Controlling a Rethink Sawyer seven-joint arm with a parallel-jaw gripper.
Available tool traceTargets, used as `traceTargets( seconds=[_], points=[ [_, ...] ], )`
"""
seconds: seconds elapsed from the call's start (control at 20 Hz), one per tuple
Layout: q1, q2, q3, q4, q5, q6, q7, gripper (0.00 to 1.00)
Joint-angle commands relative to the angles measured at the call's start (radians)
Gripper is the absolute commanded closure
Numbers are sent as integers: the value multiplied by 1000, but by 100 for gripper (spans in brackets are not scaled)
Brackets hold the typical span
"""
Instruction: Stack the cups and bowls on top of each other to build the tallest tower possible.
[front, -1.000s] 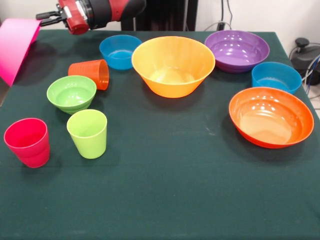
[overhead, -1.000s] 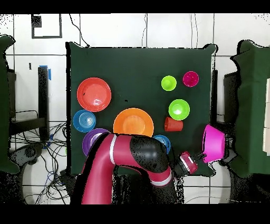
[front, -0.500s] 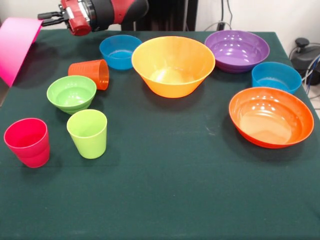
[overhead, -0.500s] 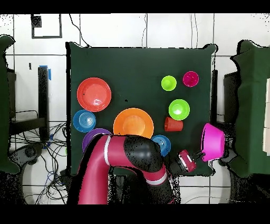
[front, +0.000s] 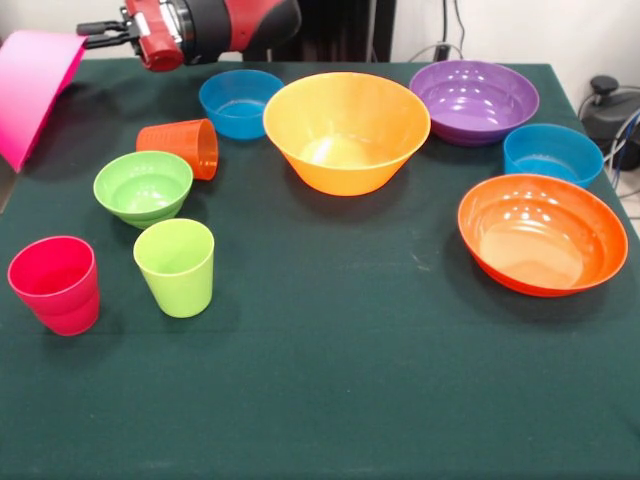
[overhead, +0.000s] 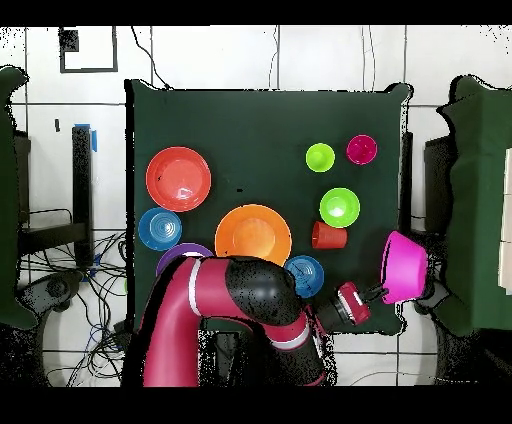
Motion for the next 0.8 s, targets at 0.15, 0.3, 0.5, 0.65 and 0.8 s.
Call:
traceTargets(
  seconds=[0.15,0.3,0.5,0.65,0.8],
  points=[
    [66,23,264,2,49,139,274,100],
    [82,7,278,20,77,151,271,100],
    [100,-7,291,30,84,172,274,100],
    [106,-3,303,20,104,174,282,100],
    [109,7,294,10,96,177,275,100]
  ],
)
